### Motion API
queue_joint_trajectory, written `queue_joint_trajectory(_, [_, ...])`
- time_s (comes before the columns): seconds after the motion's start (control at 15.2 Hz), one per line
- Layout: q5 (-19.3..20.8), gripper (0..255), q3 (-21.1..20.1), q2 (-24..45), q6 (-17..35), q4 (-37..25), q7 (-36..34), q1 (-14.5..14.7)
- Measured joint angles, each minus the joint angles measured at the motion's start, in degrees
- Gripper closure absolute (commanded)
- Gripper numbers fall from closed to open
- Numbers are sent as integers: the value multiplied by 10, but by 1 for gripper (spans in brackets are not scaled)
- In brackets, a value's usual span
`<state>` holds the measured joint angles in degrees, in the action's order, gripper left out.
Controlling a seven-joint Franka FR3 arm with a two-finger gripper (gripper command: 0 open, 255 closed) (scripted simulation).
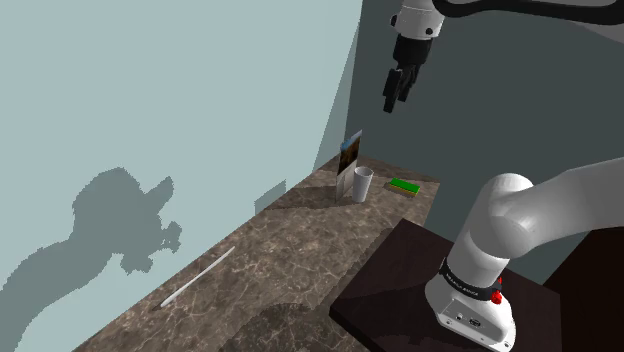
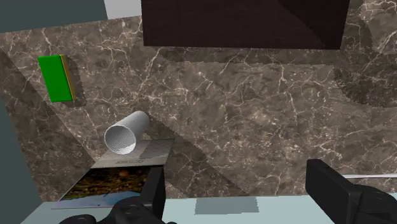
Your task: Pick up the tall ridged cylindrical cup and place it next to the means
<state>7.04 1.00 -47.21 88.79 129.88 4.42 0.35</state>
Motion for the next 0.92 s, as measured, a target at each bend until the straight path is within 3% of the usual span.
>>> queue_joint_trajectory(0.26, [9, 0, 16, 13, 38, 24, 10, -4])
queue_joint_trajectory(0.92, [48, 0, 88, 98, 225, 122, 50, -24])
